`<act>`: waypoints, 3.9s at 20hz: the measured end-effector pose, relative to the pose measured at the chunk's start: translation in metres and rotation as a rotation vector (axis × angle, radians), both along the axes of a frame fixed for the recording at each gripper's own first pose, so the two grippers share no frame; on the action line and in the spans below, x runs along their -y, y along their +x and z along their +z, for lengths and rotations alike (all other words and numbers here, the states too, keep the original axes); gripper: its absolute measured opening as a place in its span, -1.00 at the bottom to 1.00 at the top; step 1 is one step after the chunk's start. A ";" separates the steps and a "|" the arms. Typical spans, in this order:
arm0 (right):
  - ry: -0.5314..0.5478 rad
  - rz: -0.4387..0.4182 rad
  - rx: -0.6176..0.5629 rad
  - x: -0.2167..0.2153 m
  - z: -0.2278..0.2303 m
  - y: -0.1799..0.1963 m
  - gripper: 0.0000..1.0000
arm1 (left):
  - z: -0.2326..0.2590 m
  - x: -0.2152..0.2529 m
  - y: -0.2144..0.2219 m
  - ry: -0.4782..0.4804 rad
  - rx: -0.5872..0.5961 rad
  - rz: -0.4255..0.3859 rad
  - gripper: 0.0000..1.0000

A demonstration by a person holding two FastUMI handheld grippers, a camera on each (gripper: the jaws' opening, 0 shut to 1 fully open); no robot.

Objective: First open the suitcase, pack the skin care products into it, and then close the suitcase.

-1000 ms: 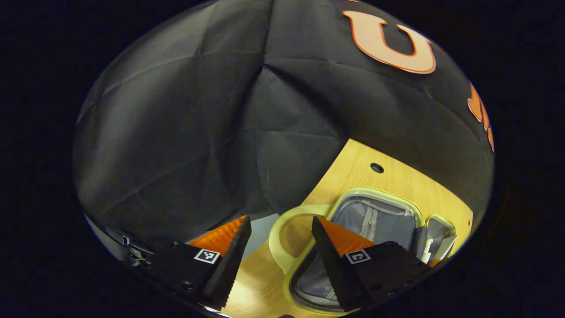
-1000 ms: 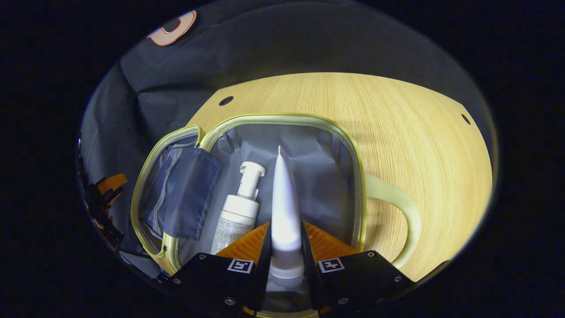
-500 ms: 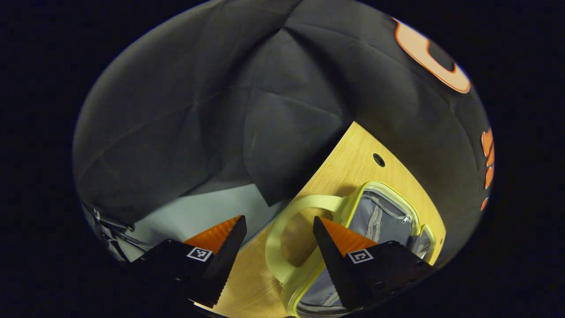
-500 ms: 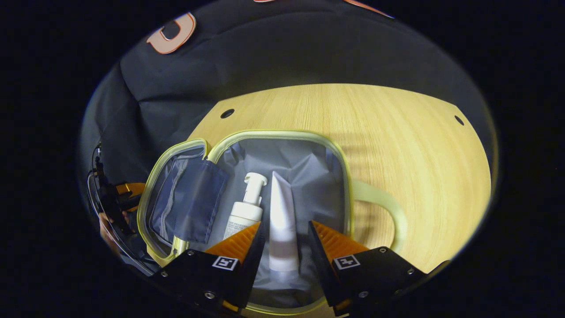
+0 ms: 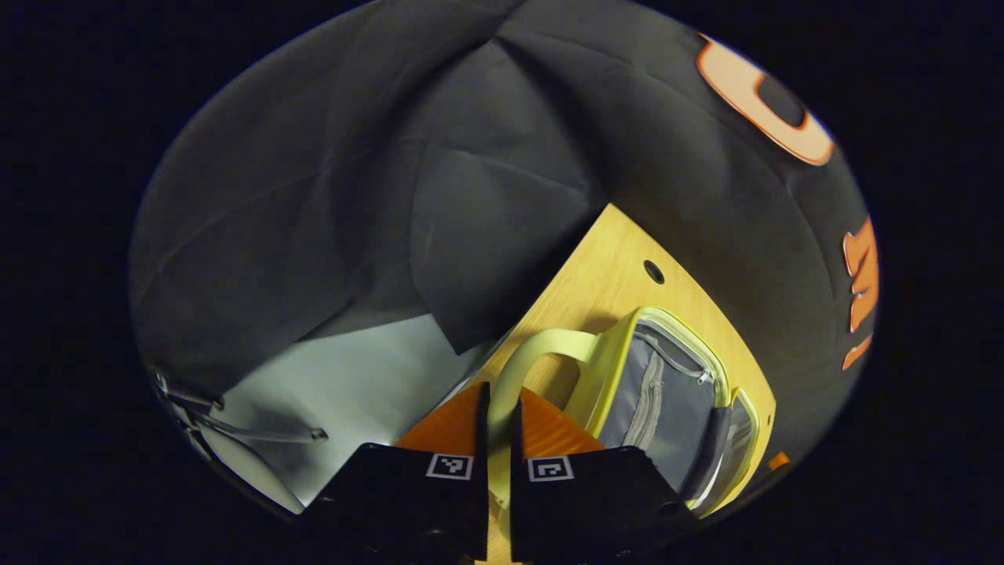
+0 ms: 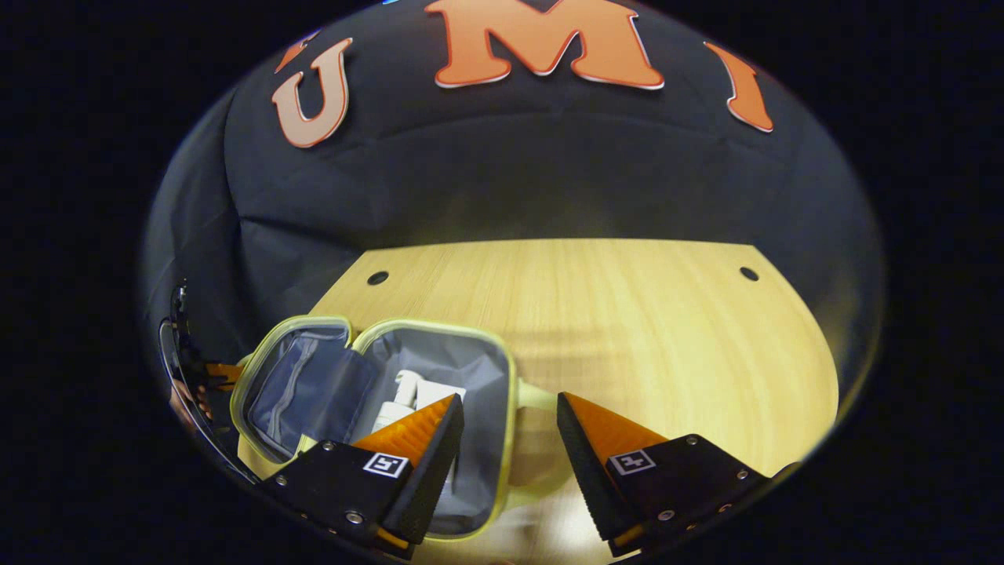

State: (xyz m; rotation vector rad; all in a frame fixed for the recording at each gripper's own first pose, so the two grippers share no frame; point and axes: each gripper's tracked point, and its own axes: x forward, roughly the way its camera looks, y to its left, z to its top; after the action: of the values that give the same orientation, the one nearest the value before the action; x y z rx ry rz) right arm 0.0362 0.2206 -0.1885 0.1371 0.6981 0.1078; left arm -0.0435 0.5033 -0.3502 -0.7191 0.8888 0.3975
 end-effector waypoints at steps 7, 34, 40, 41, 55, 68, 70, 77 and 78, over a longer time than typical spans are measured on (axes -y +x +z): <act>-0.132 -0.064 0.190 0.051 0.051 0.009 0.58 | 0.107 0.006 0.010 0.119 0.176 -0.038 -0.79; -0.157 -0.059 0.384 0.186 0.100 0.008 0.60 | 0.241 0.474 0.054 -0.099 0.448 -0.677 -0.78; -0.164 -0.060 0.376 0.215 0.093 -0.002 0.60 | 0.190 0.506 0.034 -0.015 0.260 -0.772 -0.74; -0.167 -0.059 0.377 0.219 0.094 -0.004 0.60 | 0.185 0.509 0.033 0.004 0.249 -0.777 -0.74; -0.160 -0.030 0.485 0.229 0.128 -0.015 0.60 | 0.277 0.509 0.067 0.296 0.485 -0.654 0.96; -0.116 0.072 0.544 0.215 0.143 -0.035 0.60 | 0.357 0.481 0.061 0.492 0.686 -0.399 0.96; -0.115 0.084 0.556 0.218 0.148 -0.029 0.60 | 0.362 0.481 0.060 0.512 0.701 -0.376 0.96; -0.091 0.083 0.590 0.218 0.155 -0.030 0.60 | 0.381 0.486 0.048 0.551 0.775 -0.371 0.96; -0.100 0.065 0.609 0.221 0.159 -0.030 0.60 | 0.384 0.485 0.047 0.563 0.784 -0.380 0.95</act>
State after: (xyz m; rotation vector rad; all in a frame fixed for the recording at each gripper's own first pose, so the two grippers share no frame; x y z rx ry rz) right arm 0.0066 -0.0004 -0.0291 -0.0175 0.0989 0.1676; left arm 0.0035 0.0183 0.0333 -0.1332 0.1319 -0.0025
